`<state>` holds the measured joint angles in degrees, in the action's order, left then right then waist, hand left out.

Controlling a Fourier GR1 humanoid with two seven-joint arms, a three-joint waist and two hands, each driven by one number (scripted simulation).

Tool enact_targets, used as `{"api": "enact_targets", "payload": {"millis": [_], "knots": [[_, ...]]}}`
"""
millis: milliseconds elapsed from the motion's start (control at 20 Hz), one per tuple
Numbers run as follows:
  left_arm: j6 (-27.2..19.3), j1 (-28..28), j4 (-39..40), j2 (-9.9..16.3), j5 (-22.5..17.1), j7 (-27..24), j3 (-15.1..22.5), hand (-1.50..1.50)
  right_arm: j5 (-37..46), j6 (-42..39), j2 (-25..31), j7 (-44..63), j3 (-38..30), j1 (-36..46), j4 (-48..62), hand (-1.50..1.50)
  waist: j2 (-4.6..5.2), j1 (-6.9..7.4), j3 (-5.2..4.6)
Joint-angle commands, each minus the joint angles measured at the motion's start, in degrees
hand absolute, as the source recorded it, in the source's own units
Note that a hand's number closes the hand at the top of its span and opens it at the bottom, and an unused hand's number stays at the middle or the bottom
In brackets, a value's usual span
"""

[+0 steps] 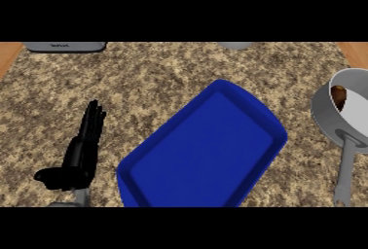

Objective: Pick the sweet potato from the tray and place it in the pot

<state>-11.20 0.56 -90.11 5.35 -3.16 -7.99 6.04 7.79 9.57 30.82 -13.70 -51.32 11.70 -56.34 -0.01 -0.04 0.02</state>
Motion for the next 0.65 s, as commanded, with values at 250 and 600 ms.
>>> {"api": "enact_targets", "payload": {"millis": [250, 600], "knots": [[1.6, 0.4, -2.4, 0.2, -0.1, 1.8, -1.3, 0.0, -7.6, -2.9, 7.2, -4.8, -4.1, -4.8, 6.9, -1.5, -0.02, 0.05, -0.01], [-0.7, -1.3, -3.9, -1.1, 2.5, 5.4, -0.2, 0.0, -11.6, -1.5, 8.9, -10.3, -7.5, -6.8, 13.6, -1.5, -0.02, 0.08, 0.02]]}}
